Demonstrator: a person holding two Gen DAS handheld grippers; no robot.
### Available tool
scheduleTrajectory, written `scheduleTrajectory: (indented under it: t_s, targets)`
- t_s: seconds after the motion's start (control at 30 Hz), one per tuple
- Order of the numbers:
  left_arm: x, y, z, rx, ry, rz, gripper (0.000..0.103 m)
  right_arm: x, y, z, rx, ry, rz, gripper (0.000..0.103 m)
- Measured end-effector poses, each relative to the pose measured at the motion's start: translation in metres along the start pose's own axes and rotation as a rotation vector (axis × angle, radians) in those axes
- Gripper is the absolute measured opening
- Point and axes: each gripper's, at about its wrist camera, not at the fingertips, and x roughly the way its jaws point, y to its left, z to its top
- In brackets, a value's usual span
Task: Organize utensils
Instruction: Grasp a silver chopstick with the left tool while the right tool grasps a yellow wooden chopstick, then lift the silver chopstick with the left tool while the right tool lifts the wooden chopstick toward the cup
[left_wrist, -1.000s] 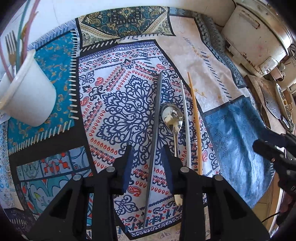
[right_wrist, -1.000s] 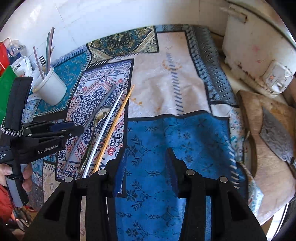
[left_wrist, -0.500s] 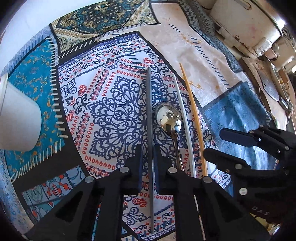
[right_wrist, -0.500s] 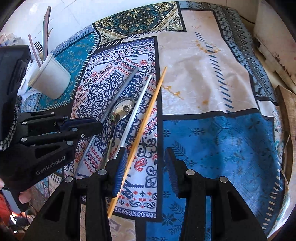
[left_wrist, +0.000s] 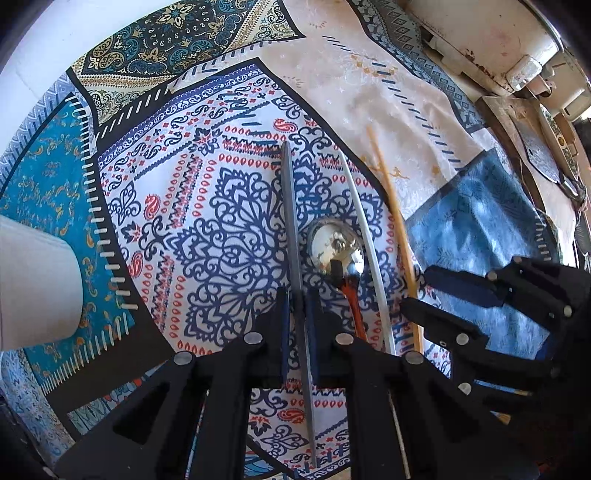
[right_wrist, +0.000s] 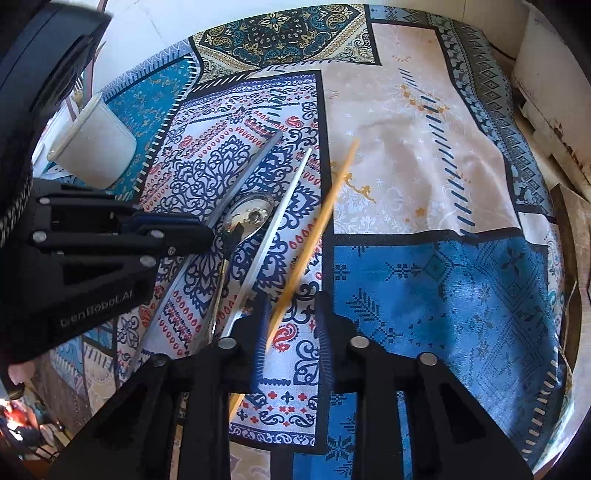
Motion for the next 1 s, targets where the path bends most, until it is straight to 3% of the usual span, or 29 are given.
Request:
scheduleTrajectory:
  t_s: [0.03,0.27,0.43,0.67,1.0]
  targets:
    - [0.001,0.000,0.002,-0.001,0.009,-0.003,0.010,0.000,0.001,0.000,-0.004,-0.003,-0.012,0.014]
    - [0.004,0.002,0.012,0.008,0.026,0.002,0.006,0.001,0.004,0.001,-0.009,-0.015,-0.016,0.012]
    - [0.004,0.000,0.007,-0.004,0.010,0.001,0.005,0.004,-0.008,0.005,0.072,0.003,0.052,0.006]
    - [-0.002,0.002,0.004,-0.035,-0.001,0.018,0.004,-0.003,-0.018,0.003,0.102,-0.008,0.052,0.006]
    - [-0.041,0.012,-0.023,-0.084,-0.110,-0.001,0.004,-0.025,-0.030,0.001,0.132,-0.055,0.096,0.006]
